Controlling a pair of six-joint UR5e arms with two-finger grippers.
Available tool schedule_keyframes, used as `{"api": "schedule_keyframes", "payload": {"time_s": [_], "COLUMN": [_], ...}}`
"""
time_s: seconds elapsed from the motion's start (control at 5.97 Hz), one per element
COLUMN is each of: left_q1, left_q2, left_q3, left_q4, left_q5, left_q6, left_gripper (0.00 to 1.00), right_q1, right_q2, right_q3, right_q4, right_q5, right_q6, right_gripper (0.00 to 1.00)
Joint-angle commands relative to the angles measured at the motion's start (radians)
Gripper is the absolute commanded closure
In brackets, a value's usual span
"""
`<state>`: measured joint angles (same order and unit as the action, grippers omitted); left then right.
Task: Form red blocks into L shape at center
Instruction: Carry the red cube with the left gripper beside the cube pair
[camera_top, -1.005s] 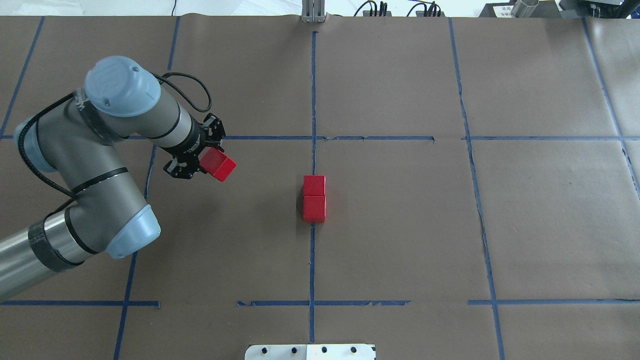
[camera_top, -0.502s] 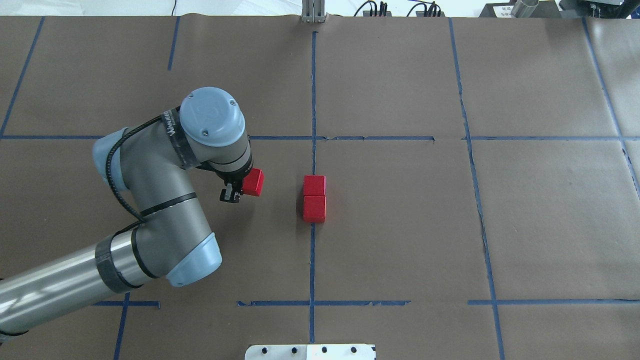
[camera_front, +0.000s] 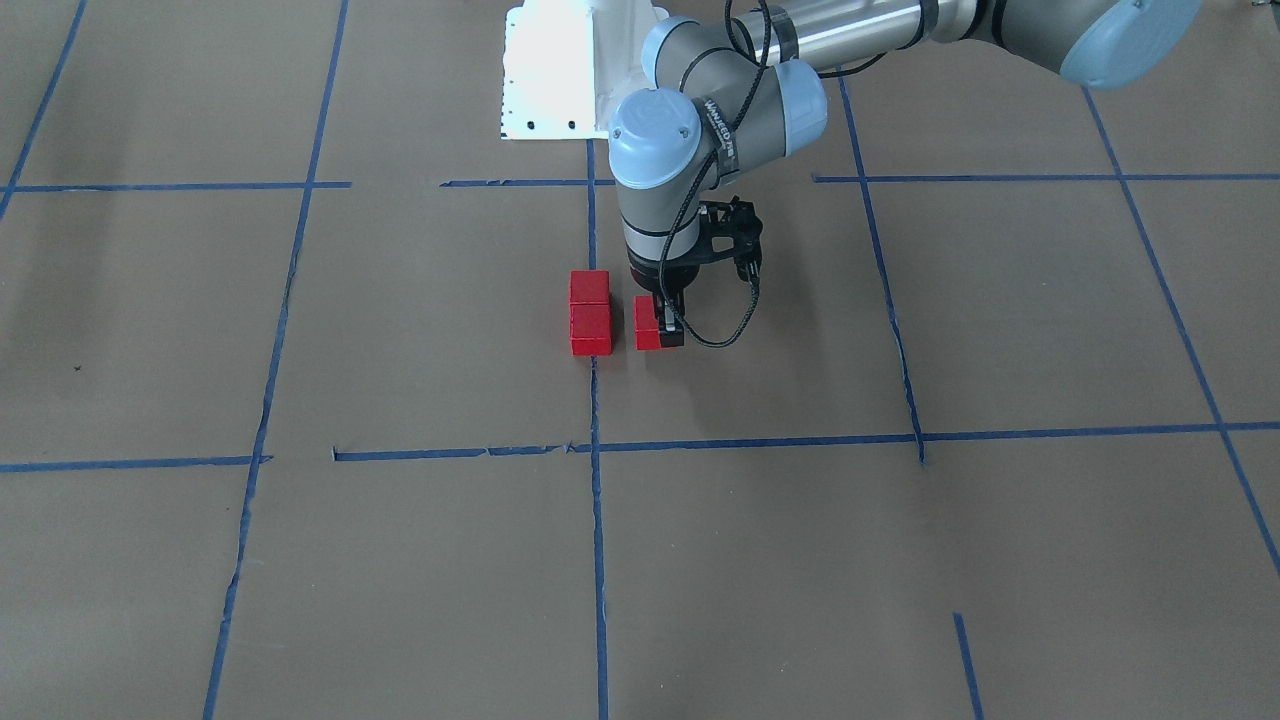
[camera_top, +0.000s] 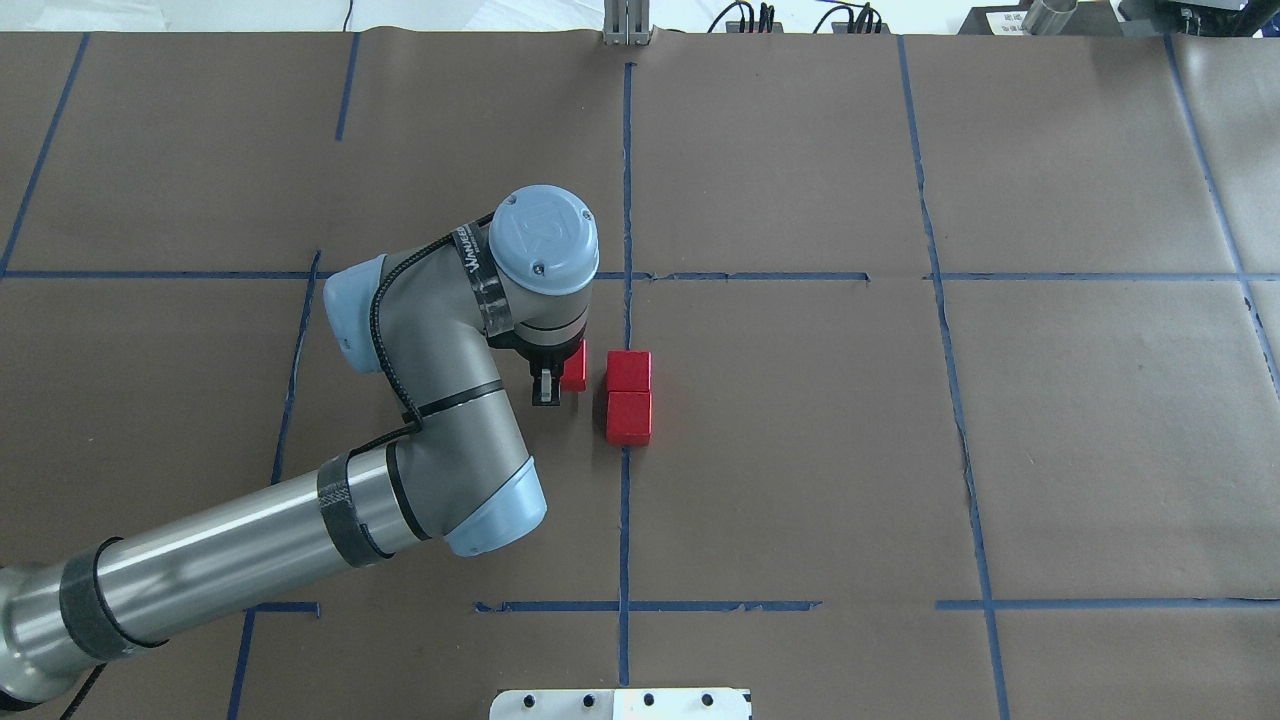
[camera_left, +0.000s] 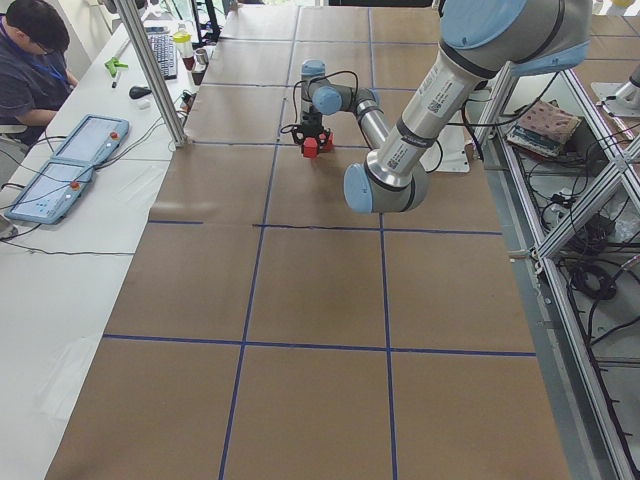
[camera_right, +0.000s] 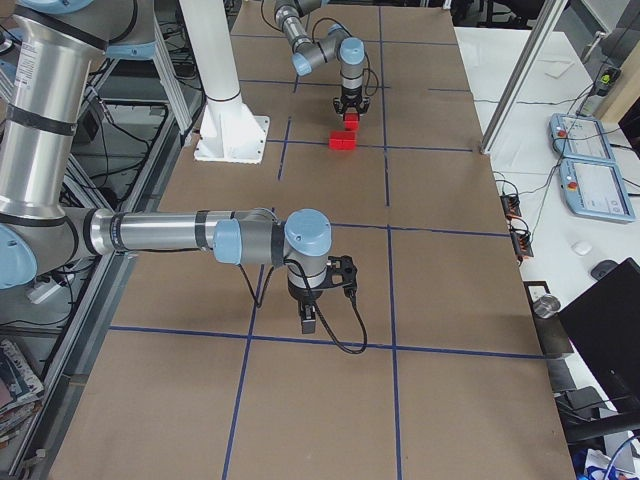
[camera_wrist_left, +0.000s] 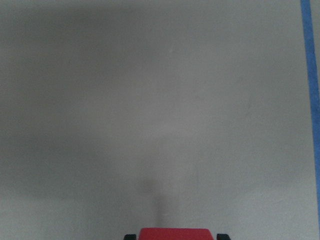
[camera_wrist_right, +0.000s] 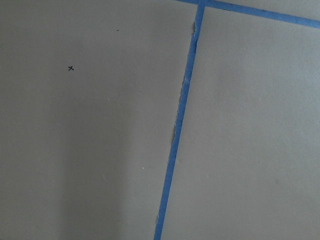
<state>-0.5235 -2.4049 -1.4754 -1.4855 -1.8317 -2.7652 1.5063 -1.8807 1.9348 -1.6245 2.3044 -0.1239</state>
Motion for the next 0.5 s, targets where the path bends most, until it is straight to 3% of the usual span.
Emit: {"api": "schedule_keyframes", "payload": {"time_s": [0.0, 0.33], "left_q1": [0.014, 0.019], "left_q2": [-0.025, -0.026], "left_q3": [0.064, 0.064], "left_q4": [-0.05, -0.055], "left_q5": [0.0, 0.0], "left_q6": [-0.014, -0.011], "left_gripper": [0.68, 0.67], "right_q1": [0.0, 0.0], "right_q2": [-0.002, -0.002], "right_q3": [-0.002, -0.002], "right_q4": [0.0, 0.0], "right_q5": [0.0, -0.002], "right_q6": [0.0, 0.0], "right_gripper": [0.0, 0.0]}}
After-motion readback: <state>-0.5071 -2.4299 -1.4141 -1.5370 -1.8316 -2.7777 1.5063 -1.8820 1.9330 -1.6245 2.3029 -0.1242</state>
